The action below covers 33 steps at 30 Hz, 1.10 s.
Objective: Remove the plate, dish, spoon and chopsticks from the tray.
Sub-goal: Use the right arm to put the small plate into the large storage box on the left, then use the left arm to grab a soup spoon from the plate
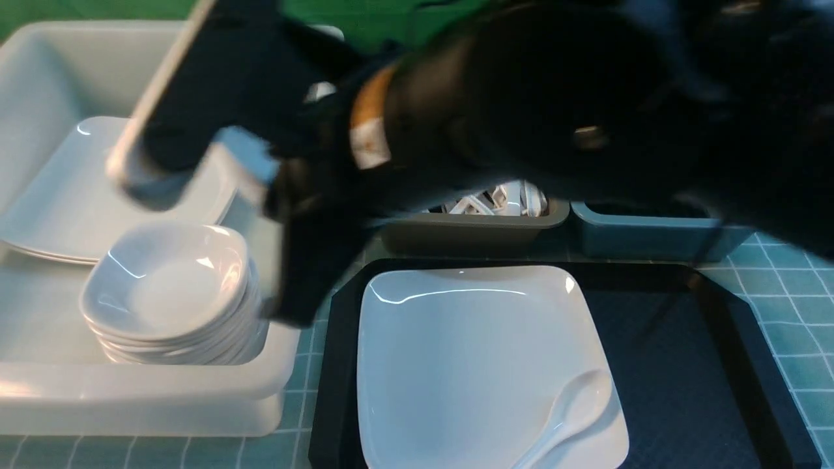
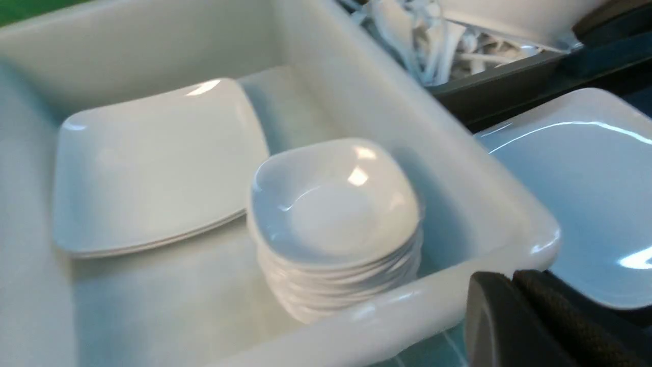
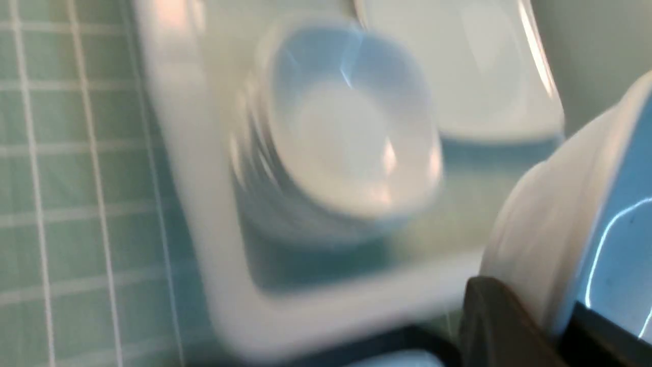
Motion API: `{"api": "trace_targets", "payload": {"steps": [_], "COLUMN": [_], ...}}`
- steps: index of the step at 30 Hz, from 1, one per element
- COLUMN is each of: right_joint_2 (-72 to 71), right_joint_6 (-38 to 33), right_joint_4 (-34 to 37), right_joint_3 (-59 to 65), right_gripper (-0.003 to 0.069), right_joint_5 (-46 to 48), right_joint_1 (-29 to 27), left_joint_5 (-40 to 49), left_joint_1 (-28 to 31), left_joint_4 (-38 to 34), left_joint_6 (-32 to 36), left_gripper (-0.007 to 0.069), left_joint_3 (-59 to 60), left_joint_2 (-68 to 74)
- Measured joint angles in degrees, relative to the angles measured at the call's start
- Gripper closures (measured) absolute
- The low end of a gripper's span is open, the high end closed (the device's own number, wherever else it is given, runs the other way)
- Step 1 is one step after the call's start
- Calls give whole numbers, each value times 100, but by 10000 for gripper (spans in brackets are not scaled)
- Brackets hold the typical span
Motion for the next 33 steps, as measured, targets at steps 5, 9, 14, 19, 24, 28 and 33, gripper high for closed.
{"api": "trace_targets", "payload": {"steps": [5, 9, 14, 19, 24, 28, 33], "right_joint_2": [1276, 1975, 2363, 2384, 2100, 1769, 928], "right_joint_6": [-134, -134, -134, -129, 93, 202, 927], "right_joint_4": [23, 16, 10, 3, -19, -90, -401], "right_joint_3": [-1260, -1841, -2041, -2063, -2069, -2075, -1436], "right_gripper": [601, 599, 448, 253, 181, 197, 382], "right_joint_5": [93, 187, 310, 492, 1383, 2211, 2607], "right_joint_1": [236, 242, 242, 242, 254, 287, 51], "left_joint_5": [527, 662, 676, 611, 327, 160, 37], "left_joint_1": [0, 0, 0, 0, 0, 0, 0], "left_joint_4": [131, 123, -57, -167, -296, -443, -935], "left_joint_6": [-160, -178, -183, -183, -183, -183, -96], "left_gripper": [607, 607, 607, 607, 607, 607, 607], "left_joint_3": [0, 0, 0, 0, 0, 0, 0], "left_joint_2": [-430, -709, -802, -807, -807, -778, -234]}}
